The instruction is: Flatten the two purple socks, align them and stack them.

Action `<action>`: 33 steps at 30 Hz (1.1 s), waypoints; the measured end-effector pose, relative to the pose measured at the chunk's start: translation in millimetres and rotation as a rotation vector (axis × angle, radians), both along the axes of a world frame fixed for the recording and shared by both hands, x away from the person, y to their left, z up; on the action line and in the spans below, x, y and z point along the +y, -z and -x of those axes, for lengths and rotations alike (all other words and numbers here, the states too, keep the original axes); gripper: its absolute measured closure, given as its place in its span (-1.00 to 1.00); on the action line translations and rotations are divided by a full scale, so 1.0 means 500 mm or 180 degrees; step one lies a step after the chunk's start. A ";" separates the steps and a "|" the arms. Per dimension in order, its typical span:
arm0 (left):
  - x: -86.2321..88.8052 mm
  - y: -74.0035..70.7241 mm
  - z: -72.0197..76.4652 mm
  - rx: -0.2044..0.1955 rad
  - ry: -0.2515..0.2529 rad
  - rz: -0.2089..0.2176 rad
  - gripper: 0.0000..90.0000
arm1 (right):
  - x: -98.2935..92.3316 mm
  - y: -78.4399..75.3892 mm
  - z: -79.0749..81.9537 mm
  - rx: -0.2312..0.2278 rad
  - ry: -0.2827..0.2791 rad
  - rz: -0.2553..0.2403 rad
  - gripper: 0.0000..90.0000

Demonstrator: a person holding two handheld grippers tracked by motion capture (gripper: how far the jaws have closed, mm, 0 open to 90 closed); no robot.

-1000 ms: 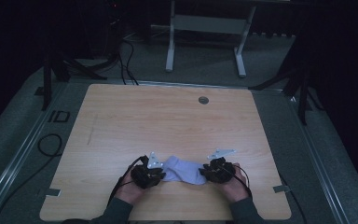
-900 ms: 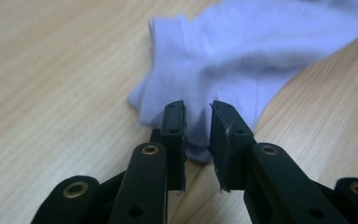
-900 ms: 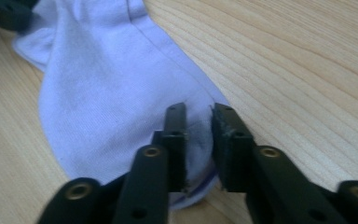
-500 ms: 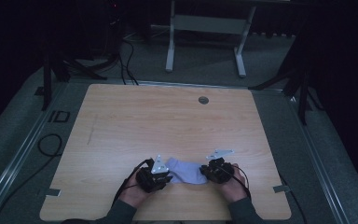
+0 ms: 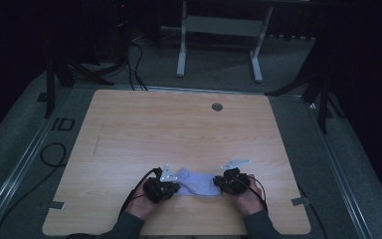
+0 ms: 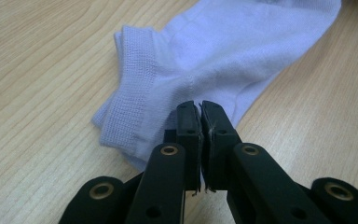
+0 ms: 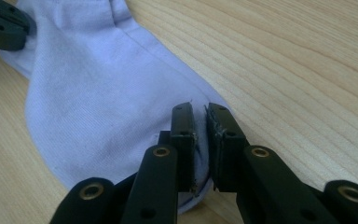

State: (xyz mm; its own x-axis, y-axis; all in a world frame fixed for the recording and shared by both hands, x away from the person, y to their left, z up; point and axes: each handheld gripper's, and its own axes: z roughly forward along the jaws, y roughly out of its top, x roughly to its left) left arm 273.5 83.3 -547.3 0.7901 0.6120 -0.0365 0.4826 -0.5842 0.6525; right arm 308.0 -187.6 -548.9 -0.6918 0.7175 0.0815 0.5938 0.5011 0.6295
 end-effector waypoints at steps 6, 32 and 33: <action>0.010 -0.005 -0.001 0.0014 -0.0005 -0.0026 0.92 | 0.000 -0.001 0.002 -0.0104 0.0047 0.0056 0.82; 0.048 -0.015 -0.017 -0.0073 -0.0283 0.0211 0.45 | -0.036 -0.017 -0.003 -0.0326 0.0276 -0.0104 0.27; 0.056 -0.016 -0.019 -0.0079 -0.0336 0.0229 0.45 | -0.038 -0.017 -0.003 -0.0327 0.0284 -0.0113 0.27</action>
State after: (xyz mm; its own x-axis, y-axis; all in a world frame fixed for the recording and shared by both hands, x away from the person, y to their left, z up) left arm 283.1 111.3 -539.3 0.7225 0.6883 -0.0647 0.5223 -0.4822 0.7034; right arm 309.6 -206.6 -540.2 -0.6314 0.7744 0.0397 0.5665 0.4256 0.7057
